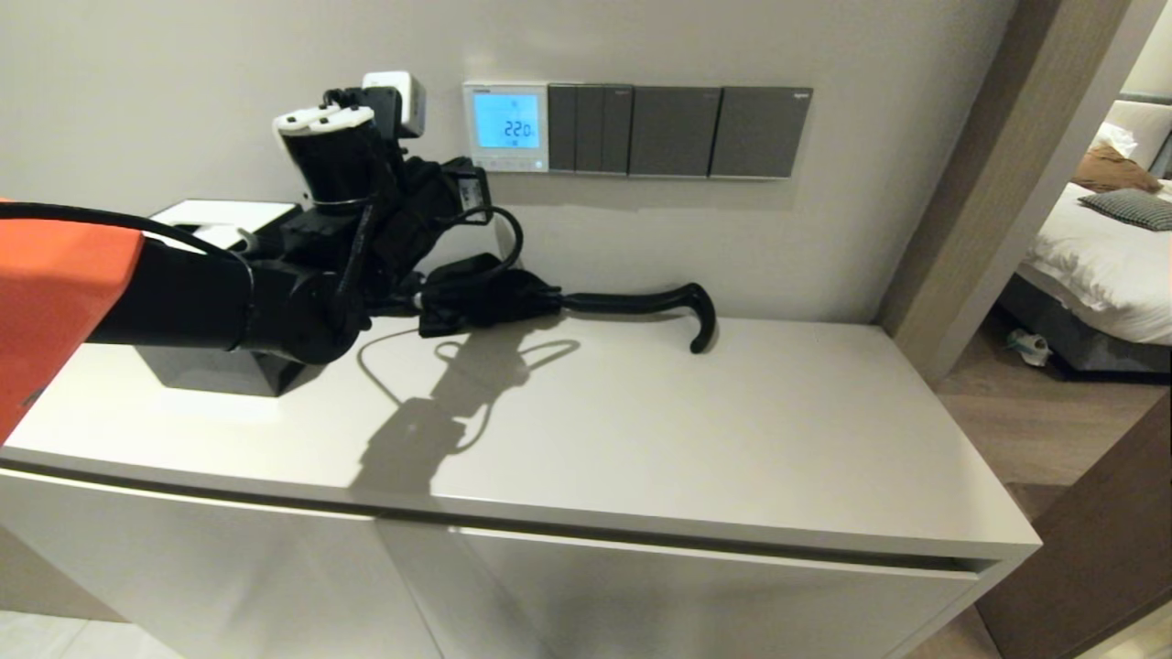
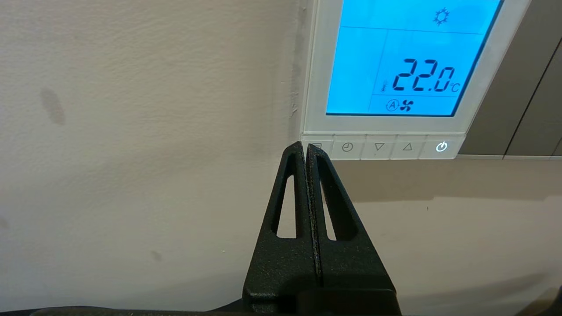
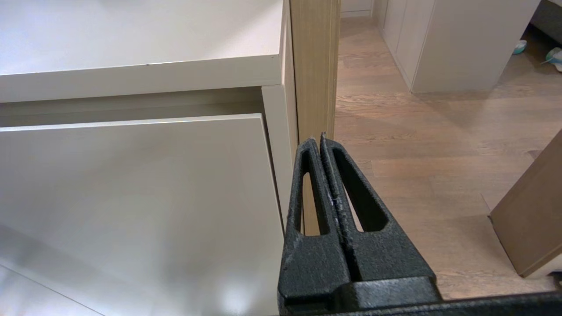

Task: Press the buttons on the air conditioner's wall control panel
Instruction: Press the temperature increase button

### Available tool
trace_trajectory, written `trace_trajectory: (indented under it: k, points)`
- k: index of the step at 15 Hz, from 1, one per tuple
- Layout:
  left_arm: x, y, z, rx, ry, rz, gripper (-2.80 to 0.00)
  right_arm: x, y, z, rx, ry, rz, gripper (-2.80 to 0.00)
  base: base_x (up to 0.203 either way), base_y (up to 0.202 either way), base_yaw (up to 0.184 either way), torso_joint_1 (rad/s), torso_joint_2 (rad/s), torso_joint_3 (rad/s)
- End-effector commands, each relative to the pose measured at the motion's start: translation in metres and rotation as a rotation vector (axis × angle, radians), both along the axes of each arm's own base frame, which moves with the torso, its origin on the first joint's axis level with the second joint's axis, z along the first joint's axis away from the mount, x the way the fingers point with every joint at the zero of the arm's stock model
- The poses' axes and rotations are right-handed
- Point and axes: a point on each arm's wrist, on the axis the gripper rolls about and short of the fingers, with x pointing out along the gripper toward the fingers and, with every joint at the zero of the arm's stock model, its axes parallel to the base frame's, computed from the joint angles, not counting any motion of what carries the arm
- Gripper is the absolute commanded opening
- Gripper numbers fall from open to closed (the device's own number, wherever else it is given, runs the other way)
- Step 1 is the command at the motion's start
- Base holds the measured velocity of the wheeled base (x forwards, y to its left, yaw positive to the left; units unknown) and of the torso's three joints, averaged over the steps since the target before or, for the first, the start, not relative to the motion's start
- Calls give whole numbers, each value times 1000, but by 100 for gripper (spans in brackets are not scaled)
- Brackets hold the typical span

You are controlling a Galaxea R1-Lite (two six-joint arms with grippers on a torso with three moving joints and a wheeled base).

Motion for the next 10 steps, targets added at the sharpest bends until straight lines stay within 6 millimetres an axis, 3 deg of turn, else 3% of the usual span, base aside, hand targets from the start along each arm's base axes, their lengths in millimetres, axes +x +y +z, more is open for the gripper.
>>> trace_trajectory:
  k: [1, 10]
  points:
    - [3, -2, -2, 0, 1, 0, -280, 0, 0, -1, 0, 3, 0, -280, 0, 0, 0, 0, 0, 0]
    - [5, -7, -5, 1, 3, -9, -280, 0, 0, -1, 0, 3, 0, -280, 0, 0, 0, 0, 0, 0]
